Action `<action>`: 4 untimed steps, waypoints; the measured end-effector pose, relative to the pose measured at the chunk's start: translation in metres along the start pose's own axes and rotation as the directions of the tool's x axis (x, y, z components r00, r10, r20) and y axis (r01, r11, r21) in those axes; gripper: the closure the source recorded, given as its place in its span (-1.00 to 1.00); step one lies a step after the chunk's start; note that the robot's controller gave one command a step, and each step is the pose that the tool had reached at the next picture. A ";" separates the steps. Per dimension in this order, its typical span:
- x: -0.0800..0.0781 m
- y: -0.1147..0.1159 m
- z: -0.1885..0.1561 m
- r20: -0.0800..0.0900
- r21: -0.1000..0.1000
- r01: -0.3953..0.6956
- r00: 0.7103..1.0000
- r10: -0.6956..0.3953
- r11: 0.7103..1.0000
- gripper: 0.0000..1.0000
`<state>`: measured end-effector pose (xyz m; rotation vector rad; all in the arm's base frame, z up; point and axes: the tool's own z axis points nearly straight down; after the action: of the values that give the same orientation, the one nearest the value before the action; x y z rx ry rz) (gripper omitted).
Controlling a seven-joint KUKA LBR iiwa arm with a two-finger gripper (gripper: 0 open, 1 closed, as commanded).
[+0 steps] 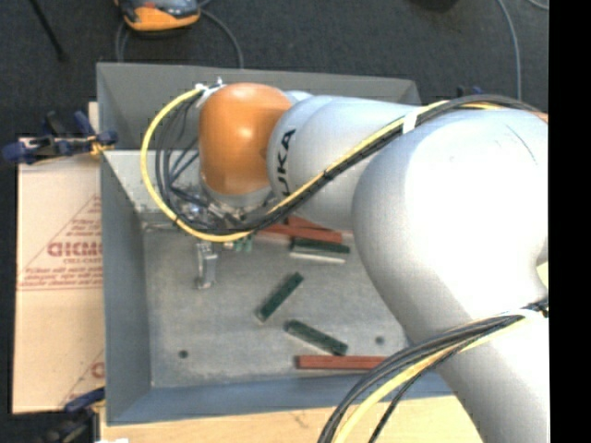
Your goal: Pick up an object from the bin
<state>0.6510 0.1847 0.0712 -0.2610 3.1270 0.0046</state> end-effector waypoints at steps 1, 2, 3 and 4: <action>0.000 0.000 0.000 0.000 0.000 -0.001 1.000 0.001 1.000 -1.00; 0.009 -0.015 -0.009 -0.004 0.002 0.181 0.983 -0.181 0.983 -1.00; 0.022 -0.037 -0.023 -0.001 0.003 0.352 0.936 -0.352 0.936 -1.00; 0.033 -0.063 -0.069 -0.007 -0.001 0.113 0.994 -0.113 0.994 -1.00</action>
Offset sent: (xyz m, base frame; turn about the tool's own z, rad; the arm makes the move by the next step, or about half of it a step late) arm -0.0154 -0.0528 0.0311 -0.5128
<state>0.6292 0.1165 0.1402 -0.4381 3.1143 0.0035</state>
